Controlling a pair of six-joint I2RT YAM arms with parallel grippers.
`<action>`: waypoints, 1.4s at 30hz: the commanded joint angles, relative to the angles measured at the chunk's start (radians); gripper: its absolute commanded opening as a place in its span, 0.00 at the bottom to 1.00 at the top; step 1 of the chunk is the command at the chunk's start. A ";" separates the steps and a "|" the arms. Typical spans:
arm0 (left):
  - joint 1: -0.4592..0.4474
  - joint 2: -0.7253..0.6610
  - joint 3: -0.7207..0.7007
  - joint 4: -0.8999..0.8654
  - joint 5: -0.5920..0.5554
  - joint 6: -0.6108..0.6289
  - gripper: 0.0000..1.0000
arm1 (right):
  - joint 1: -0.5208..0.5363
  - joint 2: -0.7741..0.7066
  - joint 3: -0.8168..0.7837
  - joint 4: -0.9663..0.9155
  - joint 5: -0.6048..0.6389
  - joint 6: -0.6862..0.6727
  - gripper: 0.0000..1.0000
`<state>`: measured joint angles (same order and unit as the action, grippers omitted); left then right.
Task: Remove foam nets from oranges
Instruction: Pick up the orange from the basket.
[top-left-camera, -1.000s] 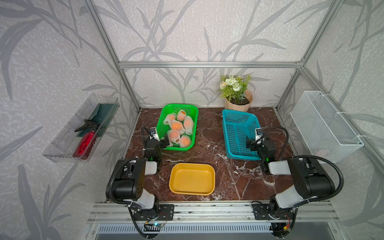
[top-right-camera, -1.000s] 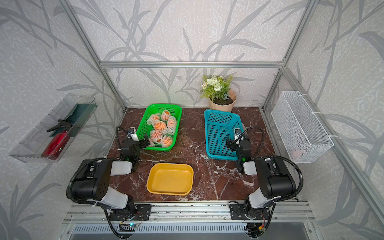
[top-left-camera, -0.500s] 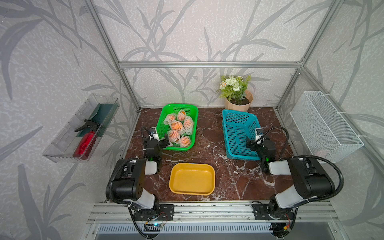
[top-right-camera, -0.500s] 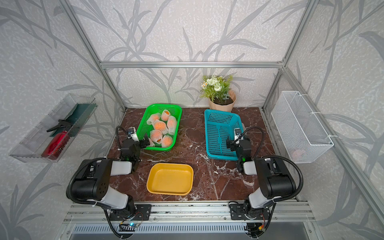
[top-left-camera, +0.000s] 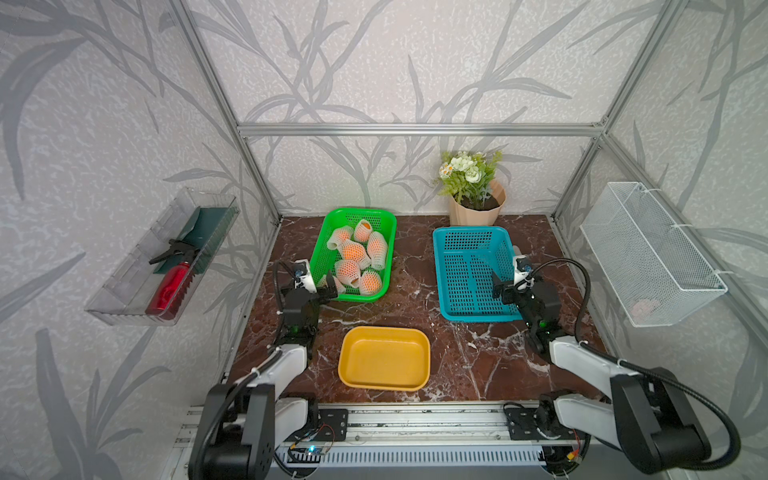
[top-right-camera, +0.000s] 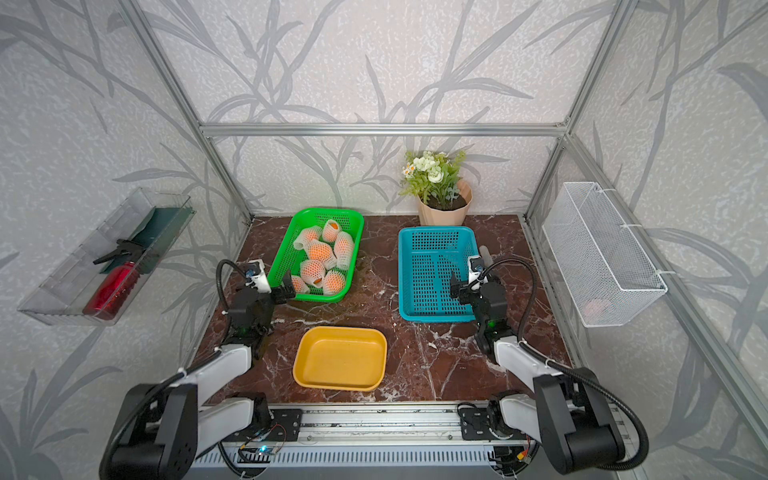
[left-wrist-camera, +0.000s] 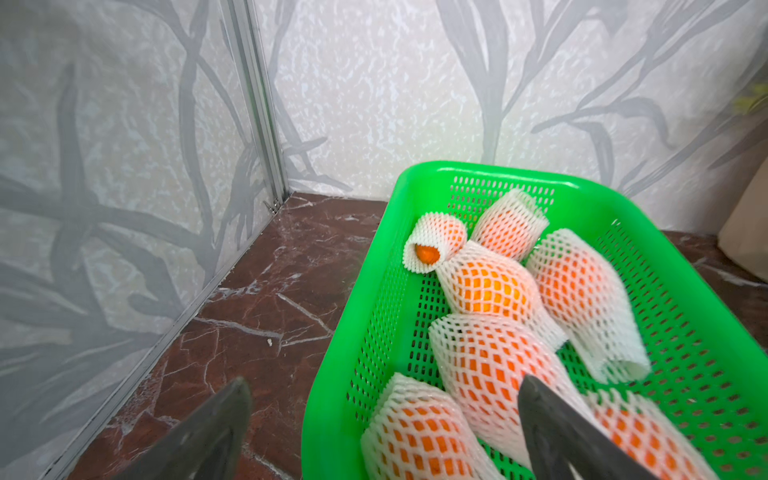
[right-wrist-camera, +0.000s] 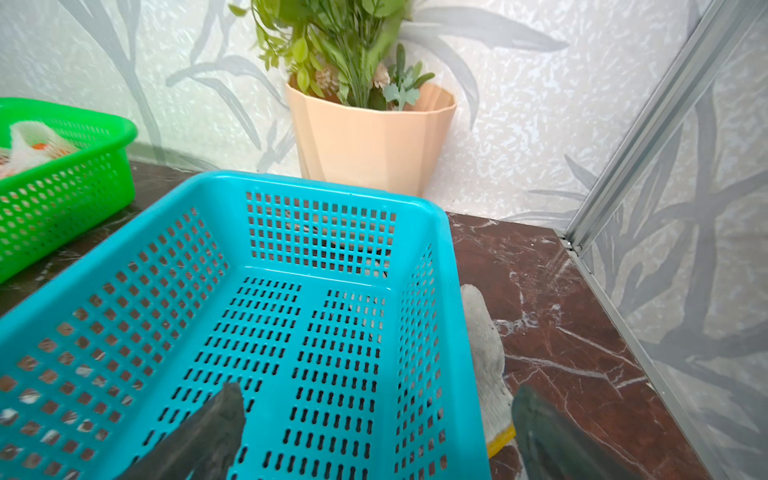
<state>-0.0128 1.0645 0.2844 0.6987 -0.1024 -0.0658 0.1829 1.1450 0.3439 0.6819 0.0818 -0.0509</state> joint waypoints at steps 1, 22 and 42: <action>-0.012 -0.130 -0.001 -0.212 0.009 -0.053 0.99 | 0.013 -0.085 0.026 -0.207 -0.009 0.059 0.99; -0.042 0.687 1.382 -1.763 0.322 -0.491 0.99 | 0.241 0.113 0.819 -1.254 -0.370 0.183 0.99; -0.053 0.982 1.506 -1.744 0.267 -0.605 0.99 | 0.291 0.097 0.727 -1.210 -0.420 0.217 0.99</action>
<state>-0.0631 2.0129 1.7489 -1.0286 0.1955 -0.6334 0.4694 1.2747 1.0836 -0.5285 -0.3141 0.1543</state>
